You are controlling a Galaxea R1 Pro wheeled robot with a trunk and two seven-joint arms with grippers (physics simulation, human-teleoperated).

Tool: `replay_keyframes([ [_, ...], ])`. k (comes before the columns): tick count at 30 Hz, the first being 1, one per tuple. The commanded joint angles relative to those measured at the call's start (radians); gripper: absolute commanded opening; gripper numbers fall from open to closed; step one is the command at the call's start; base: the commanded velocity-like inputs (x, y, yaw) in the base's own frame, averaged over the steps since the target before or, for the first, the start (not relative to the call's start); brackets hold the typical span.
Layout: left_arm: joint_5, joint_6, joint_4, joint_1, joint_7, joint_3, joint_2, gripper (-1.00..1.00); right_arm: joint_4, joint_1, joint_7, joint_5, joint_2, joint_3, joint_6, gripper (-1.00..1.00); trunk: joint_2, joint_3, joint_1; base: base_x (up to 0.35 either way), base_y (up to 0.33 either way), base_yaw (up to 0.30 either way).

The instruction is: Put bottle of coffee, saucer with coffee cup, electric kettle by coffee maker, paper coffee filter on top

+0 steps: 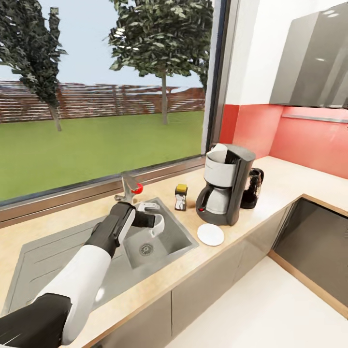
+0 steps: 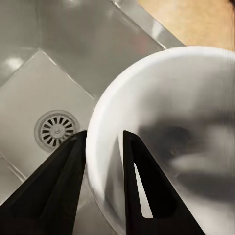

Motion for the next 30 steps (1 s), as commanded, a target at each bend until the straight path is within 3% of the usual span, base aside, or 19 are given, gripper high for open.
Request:
replay_keyframes([
  [1,0.001,0.005,-0.001,-0.001,0.000,-0.001,0.000,-1.00,0.000,-0.001,-0.002,-0.010,-0.001,0.009,-0.003,1.00,-0.002,-0.002,0.001,0.160,-0.261,0.000],
  [25,0.001,0.003,0.006,0.002,0.006,0.004,-0.002,-1.00,0.001,0.000,-0.002,-0.012,0.001,0.008,-0.002,1.00,-0.002,-0.002,0.001,0.158,-0.262,0.001],
  [30,0.000,0.003,0.013,0.008,0.010,0.005,-0.001,-1.00,0.000,-0.001,-0.002,-0.012,0.001,0.007,-0.002,1.00,-0.002,-0.002,0.001,0.154,-0.261,0.194],
])
